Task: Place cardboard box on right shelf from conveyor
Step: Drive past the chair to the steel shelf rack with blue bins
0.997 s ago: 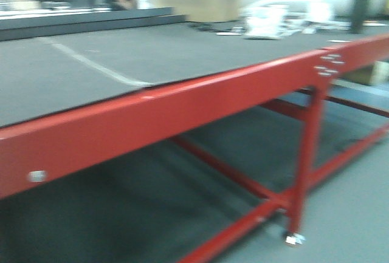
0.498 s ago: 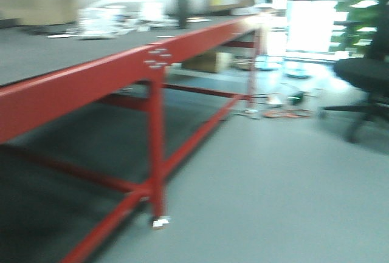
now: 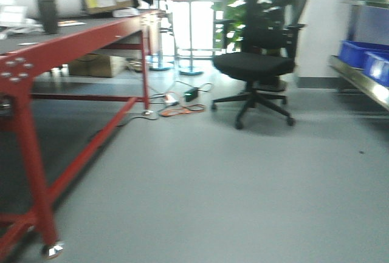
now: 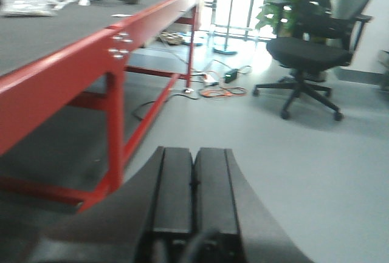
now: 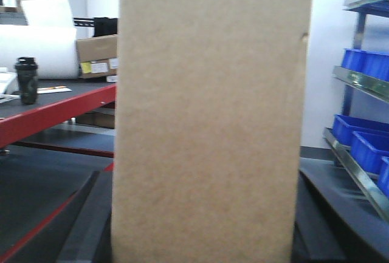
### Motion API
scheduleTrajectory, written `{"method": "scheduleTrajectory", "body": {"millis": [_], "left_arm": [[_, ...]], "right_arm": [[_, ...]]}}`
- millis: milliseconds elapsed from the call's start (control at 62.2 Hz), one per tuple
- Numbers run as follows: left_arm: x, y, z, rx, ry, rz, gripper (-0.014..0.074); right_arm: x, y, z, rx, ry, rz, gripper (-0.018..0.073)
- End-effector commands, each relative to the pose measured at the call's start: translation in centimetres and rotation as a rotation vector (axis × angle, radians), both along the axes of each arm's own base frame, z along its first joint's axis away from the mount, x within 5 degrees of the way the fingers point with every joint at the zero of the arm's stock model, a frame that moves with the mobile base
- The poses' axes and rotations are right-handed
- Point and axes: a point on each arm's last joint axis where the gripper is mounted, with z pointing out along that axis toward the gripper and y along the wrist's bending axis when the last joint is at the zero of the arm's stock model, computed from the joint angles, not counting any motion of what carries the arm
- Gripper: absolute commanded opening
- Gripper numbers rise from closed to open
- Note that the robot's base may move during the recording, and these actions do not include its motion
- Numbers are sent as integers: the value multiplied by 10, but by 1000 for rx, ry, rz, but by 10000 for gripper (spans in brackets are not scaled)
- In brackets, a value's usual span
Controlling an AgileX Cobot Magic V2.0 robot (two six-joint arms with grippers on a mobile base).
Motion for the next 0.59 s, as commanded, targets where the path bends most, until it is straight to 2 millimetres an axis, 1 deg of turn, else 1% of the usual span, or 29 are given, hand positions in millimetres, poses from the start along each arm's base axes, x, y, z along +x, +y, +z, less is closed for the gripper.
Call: {"method": "scheduleTrajectory", "body": {"millis": [0,579], "left_arm": [[-1,0,9,-5,-94,1,-119],[-1,0,9,-5,-94,1,-119]], "right_arm": [[-8,-1,18,1,-137,-13,345],[-8,-1,18,1,-137,-13,345]]}}
